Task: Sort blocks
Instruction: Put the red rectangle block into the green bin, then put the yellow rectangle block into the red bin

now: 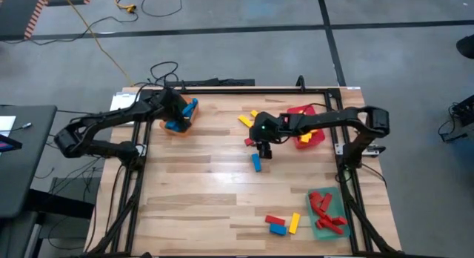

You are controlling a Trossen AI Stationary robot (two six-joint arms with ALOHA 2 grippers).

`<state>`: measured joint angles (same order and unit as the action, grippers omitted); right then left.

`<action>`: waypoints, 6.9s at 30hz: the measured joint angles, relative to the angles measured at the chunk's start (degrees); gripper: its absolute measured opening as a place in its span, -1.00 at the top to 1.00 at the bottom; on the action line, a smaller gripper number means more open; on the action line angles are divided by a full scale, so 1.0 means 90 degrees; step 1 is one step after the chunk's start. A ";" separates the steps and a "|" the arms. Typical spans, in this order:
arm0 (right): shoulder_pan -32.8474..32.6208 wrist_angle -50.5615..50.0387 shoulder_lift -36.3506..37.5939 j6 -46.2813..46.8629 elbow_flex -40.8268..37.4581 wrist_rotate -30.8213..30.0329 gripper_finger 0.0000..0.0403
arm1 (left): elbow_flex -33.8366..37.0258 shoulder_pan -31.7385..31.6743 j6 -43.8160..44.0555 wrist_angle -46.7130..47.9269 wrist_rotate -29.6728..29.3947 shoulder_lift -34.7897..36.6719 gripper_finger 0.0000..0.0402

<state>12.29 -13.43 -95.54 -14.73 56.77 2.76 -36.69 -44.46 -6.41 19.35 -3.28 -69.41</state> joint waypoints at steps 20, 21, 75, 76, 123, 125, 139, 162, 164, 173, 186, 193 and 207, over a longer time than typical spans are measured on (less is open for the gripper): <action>0.0828 0.0233 -0.0920 -0.0423 0.0019 0.0606 -0.07 | -0.0043 0.1777 0.0193 -0.0446 0.0018 0.0112 -0.22; 0.0826 0.0230 -0.0952 -0.0436 0.0021 0.0659 -0.07 | -0.0088 0.1842 0.0201 -0.0432 0.0016 0.0112 -0.22; -0.2583 -0.2315 0.2378 0.3200 0.0211 -0.0351 0.73 | -0.1216 0.5235 -0.0082 -0.1534 -0.0171 -0.0723 -0.22; -0.2740 -0.2493 0.2449 0.3443 0.0211 -0.0354 0.73 | -0.1216 0.5234 -0.0143 -0.1614 -0.0171 -0.0852 -0.22; -0.8764 -0.3899 0.2649 1.4158 0.0216 -0.0349 0.73 | -0.4609 0.1535 -0.4230 -0.0350 0.1529 -0.4890 -0.22; -0.8837 -0.3803 0.2555 1.4209 0.0218 -0.0344 0.72 | -0.4622 0.1501 -0.4097 -0.0448 0.1610 -0.4937 -0.22; -0.8837 -0.4465 0.2022 1.4013 0.0219 -0.0198 0.72 | -0.4628 0.2047 -0.3496 -0.0378 0.2300 -0.4962 -0.22; -0.8099 -0.5436 0.1995 1.3144 0.0219 0.0375 0.18 | -0.5418 0.4296 -0.3841 0.0855 0.1986 -0.4959 -0.22; -0.8099 -0.5436 0.1995 1.3140 0.0219 0.0375 0.06 | -0.5418 0.4329 -0.3995 0.0862 0.1477 -0.4959 -0.22; -0.8094 -0.5314 0.1995 1.3446 0.0216 -0.0103 -0.16 | -0.5416 0.3313 -0.3230 0.0302 0.1629 -0.4959 -0.22; -0.7389 -0.4400 0.1944 1.2502 0.0214 -0.1022 -0.16 | -0.5408 0.1384 -0.2364 0.0115 0.3695 -0.5501 -0.22; -0.6736 -0.3869 0.1789 1.1381 0.0214 -0.1180 -0.16 | -0.5408 0.1148 -0.2111 -0.0037 0.3881 -0.5872 -0.22; -0.5765 -0.3483 0.1680 1.0315 0.0214 -0.1181 -0.16 | -0.5418 0.1121 -0.2059 0.0141 0.3955 -0.5865 -0.22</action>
<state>-39.59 -44.78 -80.42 78.11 58.70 -7.87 -85.45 -34.37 -24.94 20.62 32.32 -122.19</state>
